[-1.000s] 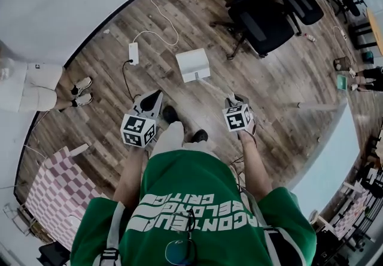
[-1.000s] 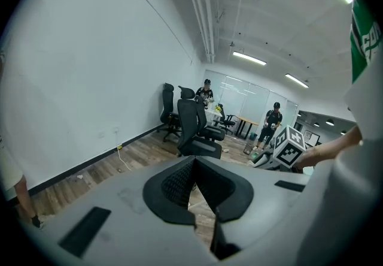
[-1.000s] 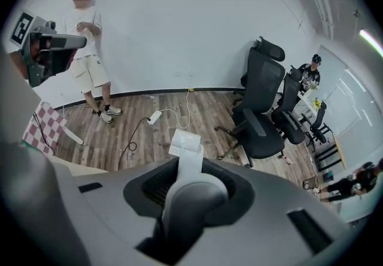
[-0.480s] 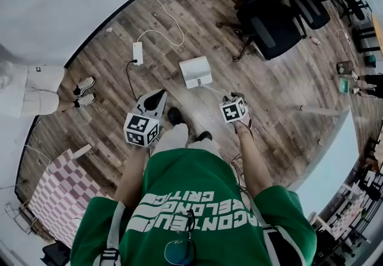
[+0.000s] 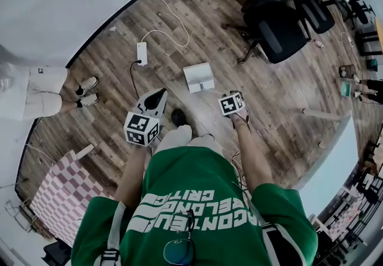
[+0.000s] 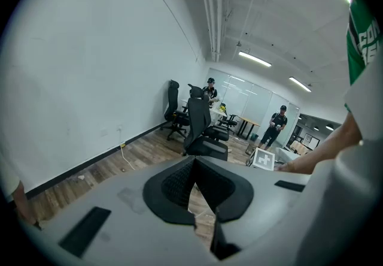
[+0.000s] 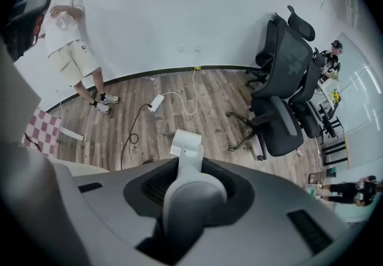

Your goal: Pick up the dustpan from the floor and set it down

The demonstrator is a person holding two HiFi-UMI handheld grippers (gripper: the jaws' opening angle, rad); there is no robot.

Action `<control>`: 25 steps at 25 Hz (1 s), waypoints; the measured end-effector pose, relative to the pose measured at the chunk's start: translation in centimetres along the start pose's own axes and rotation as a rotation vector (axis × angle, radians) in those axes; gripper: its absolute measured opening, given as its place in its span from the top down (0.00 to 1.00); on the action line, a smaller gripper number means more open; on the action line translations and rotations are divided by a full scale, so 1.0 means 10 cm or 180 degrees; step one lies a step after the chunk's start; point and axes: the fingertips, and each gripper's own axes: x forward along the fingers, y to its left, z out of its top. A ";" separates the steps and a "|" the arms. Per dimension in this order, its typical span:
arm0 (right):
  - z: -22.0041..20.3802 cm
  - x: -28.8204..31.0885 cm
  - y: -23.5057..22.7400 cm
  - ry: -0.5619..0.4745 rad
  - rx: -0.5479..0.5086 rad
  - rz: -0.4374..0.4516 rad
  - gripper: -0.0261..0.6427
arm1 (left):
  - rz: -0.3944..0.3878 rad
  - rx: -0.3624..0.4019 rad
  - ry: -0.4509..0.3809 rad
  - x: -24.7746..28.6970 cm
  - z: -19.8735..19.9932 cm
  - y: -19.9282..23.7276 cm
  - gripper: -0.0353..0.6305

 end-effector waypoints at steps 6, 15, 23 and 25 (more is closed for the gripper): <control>0.14 0.23 0.02 0.0173 0.0000 0.0017 0.78 | 0.0056 -0.0048 -0.0014 0.01 0.08 0.21 0.96; 0.37 0.50 0.04 0.0317 0.0012 0.0051 0.78 | 0.0106 -0.0052 -0.0009 0.04 0.13 0.44 0.96; 0.46 0.55 -0.02 0.0419 0.0002 0.0102 0.78 | 0.0041 -0.0038 0.0041 0.17 0.14 0.44 0.96; 0.45 0.56 -0.02 0.0431 -0.0007 0.0093 0.78 | 0.0023 -0.0043 0.0037 0.19 0.14 0.44 0.96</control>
